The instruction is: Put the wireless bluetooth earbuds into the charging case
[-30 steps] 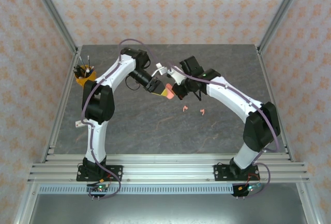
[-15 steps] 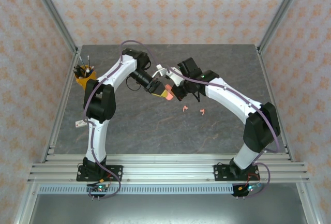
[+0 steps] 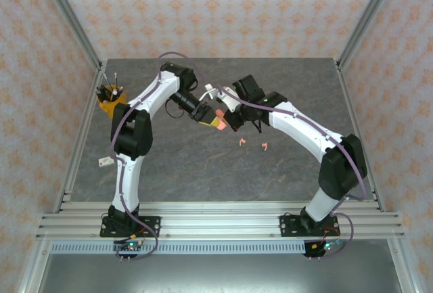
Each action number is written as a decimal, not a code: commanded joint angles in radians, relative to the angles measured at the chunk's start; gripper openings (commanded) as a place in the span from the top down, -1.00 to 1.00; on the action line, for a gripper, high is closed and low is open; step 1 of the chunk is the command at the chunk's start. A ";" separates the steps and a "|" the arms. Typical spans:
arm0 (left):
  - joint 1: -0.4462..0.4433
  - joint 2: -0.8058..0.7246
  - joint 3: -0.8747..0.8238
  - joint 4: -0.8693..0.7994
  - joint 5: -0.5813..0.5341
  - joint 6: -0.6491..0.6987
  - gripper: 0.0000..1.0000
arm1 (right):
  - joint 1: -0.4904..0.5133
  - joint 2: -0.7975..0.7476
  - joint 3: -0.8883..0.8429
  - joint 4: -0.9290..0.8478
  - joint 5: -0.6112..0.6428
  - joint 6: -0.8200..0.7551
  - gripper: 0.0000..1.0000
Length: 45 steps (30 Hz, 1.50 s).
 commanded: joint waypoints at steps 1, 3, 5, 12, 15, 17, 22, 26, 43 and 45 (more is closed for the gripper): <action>-0.004 0.029 0.041 -0.064 0.049 0.044 0.28 | 0.003 -0.033 -0.001 0.014 -0.010 0.000 1.00; -0.006 0.034 0.048 -0.079 0.060 0.059 0.29 | 0.003 -0.034 0.000 0.014 -0.011 0.001 1.00; -0.007 0.038 0.053 -0.090 0.067 0.070 0.29 | 0.003 -0.032 0.000 0.013 -0.017 0.003 1.00; -0.010 0.056 0.073 -0.115 0.081 0.092 0.26 | 0.003 -0.030 0.002 0.012 -0.022 0.004 1.00; -0.010 0.062 0.075 -0.119 0.079 0.094 0.18 | 0.003 -0.032 0.002 0.014 -0.019 0.005 1.00; -0.010 0.065 0.076 -0.118 0.079 0.093 0.14 | 0.004 -0.032 0.001 0.014 -0.020 0.005 1.00; -0.010 0.068 0.077 -0.117 0.083 0.094 0.30 | 0.004 -0.026 0.006 0.010 -0.016 0.005 1.00; -0.010 0.070 0.079 -0.118 0.084 0.096 0.47 | 0.003 -0.024 0.007 0.011 -0.012 0.005 1.00; 0.003 0.048 0.051 -0.106 0.122 0.118 1.00 | -0.068 -0.104 0.015 -0.023 -0.042 0.179 0.39; 0.008 0.036 0.042 -0.098 0.127 0.119 1.00 | -0.093 -0.172 -0.028 0.004 -0.070 0.230 0.25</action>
